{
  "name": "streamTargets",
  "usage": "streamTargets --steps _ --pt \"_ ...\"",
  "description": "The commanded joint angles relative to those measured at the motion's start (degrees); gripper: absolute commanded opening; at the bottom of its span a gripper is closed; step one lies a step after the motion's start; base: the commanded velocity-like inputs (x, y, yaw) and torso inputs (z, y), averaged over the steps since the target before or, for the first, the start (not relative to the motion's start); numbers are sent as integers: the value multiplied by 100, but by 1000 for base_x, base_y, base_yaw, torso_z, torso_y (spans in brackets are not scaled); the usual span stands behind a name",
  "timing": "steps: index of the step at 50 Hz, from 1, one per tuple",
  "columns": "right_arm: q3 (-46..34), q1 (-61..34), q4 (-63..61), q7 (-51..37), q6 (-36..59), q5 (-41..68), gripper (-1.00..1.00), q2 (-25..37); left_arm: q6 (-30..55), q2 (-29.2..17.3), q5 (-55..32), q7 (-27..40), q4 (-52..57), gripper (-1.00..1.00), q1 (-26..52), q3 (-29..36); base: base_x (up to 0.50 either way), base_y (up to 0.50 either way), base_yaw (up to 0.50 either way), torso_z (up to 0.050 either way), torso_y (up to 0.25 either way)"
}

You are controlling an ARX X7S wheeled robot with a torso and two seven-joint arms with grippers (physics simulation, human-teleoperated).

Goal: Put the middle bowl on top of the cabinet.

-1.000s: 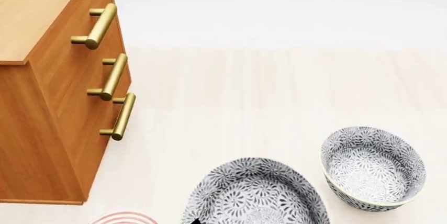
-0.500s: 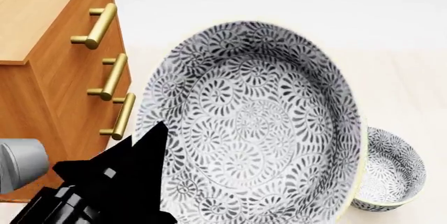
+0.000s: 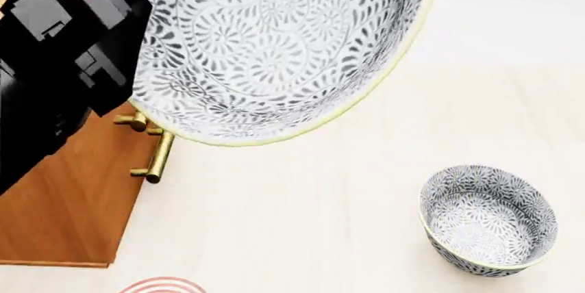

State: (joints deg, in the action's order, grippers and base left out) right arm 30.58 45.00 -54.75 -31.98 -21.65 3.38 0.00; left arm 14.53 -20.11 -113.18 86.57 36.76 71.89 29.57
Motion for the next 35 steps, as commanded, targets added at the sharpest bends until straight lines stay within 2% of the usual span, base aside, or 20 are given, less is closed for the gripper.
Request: streamTargets --steps 1,4,7,13,23,35 --pt "-54 0 -38 -22 40 -55 100 0 -1727 -931 -724 330 -971 -100 1863 1438 0 0 0 0 0" --pt "-113 0 -65 -40 71 -128 100 0 -2039 -1256 -926 331 -1228 -100 2503 2162 0 0 0 0 0" --pt "-119 0 -66 -39 72 -132 100 0 -1788 -1343 -1034 305 -1721 -100 3096 2576 0 0 0 0 0" --pt "-101 0 -43 -40 49 -107 100 0 -1344 -1420 -1094 223 -2426 -100 3711 3164 0 0 0 0 0" --pt "-150 0 -13 -59 2 -162 100 0 -465 -1409 -1033 -251 -3408 -100 4137 3686 0 0 0 0 0" --pt "-273 0 -76 -89 79 -319 100 0 -138 -1497 -1088 -414 -4309 -100 4238 3891 0 0 0 0 0"
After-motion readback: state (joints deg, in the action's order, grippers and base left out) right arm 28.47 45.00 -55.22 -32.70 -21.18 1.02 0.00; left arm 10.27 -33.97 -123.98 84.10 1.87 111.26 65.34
